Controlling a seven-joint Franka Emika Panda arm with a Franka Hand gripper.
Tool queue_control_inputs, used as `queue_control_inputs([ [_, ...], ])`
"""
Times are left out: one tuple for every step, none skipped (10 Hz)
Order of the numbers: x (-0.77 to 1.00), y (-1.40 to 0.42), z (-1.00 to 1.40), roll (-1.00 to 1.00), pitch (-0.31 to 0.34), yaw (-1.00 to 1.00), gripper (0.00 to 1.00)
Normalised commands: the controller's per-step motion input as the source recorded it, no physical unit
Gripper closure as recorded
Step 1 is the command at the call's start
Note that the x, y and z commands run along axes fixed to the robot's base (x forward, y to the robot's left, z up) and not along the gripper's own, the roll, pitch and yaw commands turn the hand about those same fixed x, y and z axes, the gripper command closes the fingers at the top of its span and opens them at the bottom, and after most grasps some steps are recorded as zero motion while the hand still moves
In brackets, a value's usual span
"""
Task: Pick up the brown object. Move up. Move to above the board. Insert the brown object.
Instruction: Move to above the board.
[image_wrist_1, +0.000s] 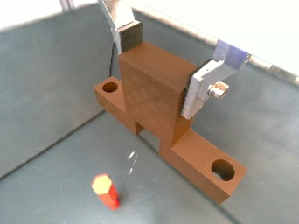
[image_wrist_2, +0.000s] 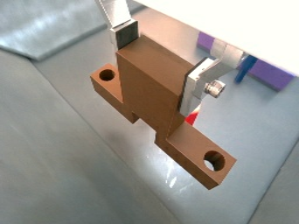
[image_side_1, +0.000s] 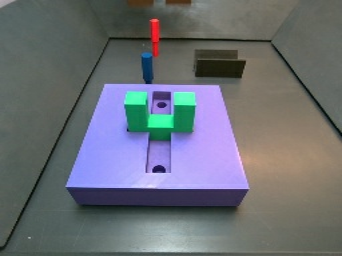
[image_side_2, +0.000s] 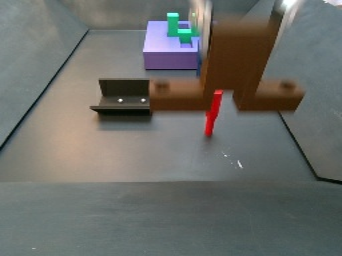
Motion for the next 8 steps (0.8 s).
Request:
queue_control_inputs([
  [0.03, 0.01, 1.40, 0.00, 0.039, 0.01, 1.00],
  [0.02, 0.01, 0.61, 0.00, 0.086, 0.00, 1.00],
  [0.03, 0.00, 0.23, 0.01, 0.072, 0.01, 1.00],
  [0.08, -1.40, 0.13, -0.04, 0.127, -0.18, 1.00],
  [0.08, -1.40, 0.13, -0.01, 0.106, -0.15, 1.00],
  [0.07, -1.40, 0.13, 0.02, 0.041, -0.08, 1.00],
  [0.06, -1.40, 0.13, -0.01, 0.012, -0.05, 1.00],
  [0.06, -1.40, 0.13, -0.01, 0.019, -0.02, 1.00],
])
